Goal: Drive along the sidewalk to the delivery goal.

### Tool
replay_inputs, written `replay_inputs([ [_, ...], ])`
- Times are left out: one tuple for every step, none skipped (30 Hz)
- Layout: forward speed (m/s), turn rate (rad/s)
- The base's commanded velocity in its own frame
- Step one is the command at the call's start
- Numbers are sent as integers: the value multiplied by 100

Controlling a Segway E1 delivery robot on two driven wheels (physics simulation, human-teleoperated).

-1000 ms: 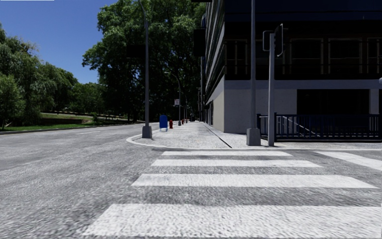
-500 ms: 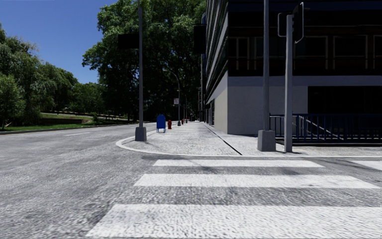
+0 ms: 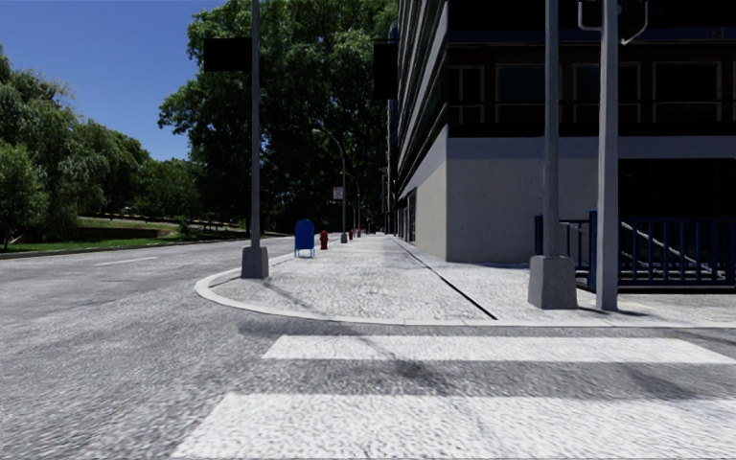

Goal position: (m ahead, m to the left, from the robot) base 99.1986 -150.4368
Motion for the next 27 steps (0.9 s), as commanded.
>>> replay_inputs([
  [200, 0],
  [200, 0],
  [200, 0],
  [200, 0],
  [200, 0],
  [200, 0],
  [200, 0],
  [200, 0],
  [200, 0],
  [200, 0],
  [200, 0],
  [200, 0],
  [200, 0],
  [200, 0],
  [200, 0],
  [200, 0],
  [200, 0],
  [200, 0],
  [200, 0],
  [200, 0],
  [200, 0],
  [200, 0],
  [200, 0],
  [200, 0],
  [200, 0],
  [200, 0],
  [200, 0],
])
